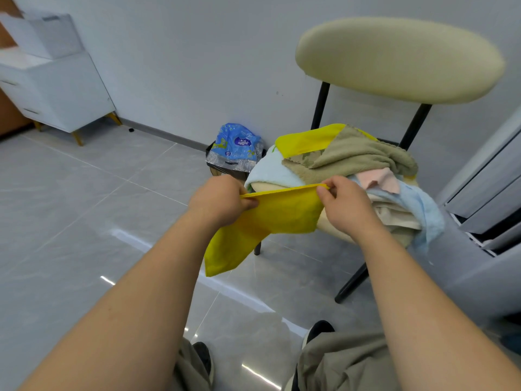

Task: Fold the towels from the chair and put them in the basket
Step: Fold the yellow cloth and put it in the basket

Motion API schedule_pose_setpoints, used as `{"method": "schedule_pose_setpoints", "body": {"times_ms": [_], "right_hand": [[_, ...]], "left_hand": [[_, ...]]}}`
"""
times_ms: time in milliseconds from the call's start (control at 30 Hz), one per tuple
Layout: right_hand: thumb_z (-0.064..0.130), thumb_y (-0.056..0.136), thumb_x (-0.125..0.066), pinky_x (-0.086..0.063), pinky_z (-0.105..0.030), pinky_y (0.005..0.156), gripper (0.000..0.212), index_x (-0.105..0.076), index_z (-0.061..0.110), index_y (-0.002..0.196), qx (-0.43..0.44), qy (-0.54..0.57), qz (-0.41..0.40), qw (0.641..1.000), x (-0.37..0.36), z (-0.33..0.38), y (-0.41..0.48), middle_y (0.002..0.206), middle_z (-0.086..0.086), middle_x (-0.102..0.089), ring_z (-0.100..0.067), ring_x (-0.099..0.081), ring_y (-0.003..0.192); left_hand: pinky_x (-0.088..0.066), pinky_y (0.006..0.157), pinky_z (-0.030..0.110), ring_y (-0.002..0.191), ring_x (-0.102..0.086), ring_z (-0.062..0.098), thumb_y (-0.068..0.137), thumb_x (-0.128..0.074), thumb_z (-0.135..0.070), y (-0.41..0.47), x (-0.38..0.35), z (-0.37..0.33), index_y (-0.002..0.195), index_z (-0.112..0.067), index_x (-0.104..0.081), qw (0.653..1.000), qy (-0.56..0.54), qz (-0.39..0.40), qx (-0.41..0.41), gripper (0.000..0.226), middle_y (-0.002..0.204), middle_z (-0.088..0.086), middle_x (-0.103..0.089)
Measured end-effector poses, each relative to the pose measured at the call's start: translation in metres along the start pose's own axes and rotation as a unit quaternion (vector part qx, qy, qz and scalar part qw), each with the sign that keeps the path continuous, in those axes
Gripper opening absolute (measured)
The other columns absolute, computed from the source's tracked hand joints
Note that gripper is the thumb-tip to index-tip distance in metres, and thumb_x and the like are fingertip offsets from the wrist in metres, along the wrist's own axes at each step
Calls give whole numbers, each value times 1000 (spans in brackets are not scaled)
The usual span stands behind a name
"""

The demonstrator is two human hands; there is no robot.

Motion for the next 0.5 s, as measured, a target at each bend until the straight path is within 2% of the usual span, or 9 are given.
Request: {"method": "schedule_pose_setpoints", "body": {"times_ms": [100, 200, 367, 500], "right_hand": [[33, 104, -49, -33, -30, 70, 17, -56, 17, 106, 16, 70, -54, 996, 2, 8, -2, 89, 1, -59, -24, -55, 86], [34, 106, -43, -31, -34, 67, 19, -50, 17, 111, 51, 96, -109, 988, 4, 17, -6, 84, 0, -55, -31, -56, 85], [37, 108, -37, -32, -38, 66, 26, -45, 15, 120, 76, 70, -147, 984, 10, 22, -11, 93, -1, -55, -37, -58, 89], [39, 108, -35, -32, -37, 68, 27, -42, 16, 119, 35, 86, -151, 984, 17, 13, -7, 93, -2, -54, -36, -57, 92]], "left_hand": [[-36, 55, 28, 63, -49, 9, 91, -63, -52, -1, 3, 1, 85, -22, -73, 999, -32, 6, 4, 32, 68, -2, -56], [-44, 62, 29, 68, -54, 14, 88, -69, -50, -3, 5, -1, 91, -19, -75, 999, -46, 16, -5, 32, 76, 2, -63], [-53, 80, 36, 91, -62, 23, 82, -79, -36, -8, 10, 1, 110, -18, -74, 997, -70, 14, -12, 33, 101, 6, -71], [-48, 76, 33, 92, -56, 23, 80, -79, -29, -9, 15, 14, 120, -20, -68, 997, -71, 29, 27, 42, 113, 8, -65]]}}
Point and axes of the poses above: each hand's wrist, its own y-axis towards the middle knuckle, its own x-axis out of the back of the hand, z = x × y, the point moved 2 cm from there along y, towards the middle knuckle
